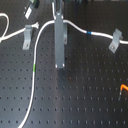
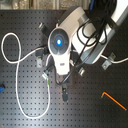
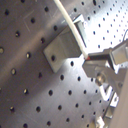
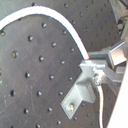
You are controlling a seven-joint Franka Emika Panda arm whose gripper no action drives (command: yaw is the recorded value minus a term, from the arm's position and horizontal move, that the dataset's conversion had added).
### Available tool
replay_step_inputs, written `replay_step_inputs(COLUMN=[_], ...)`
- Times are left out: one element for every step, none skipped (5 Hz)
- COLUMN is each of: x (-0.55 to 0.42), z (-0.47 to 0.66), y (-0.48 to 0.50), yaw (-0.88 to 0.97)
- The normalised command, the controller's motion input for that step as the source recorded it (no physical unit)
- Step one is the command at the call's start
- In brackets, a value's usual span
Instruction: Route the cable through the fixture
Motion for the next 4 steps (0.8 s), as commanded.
replay_step_inputs(x=[-0.009,-0.001,0.002,-0.01], z=[0.08,0.33,0.54,0.64], y=[0.094,0.002,0.001,0.0], yaw=[0.0,0.0,0.0,0.0])
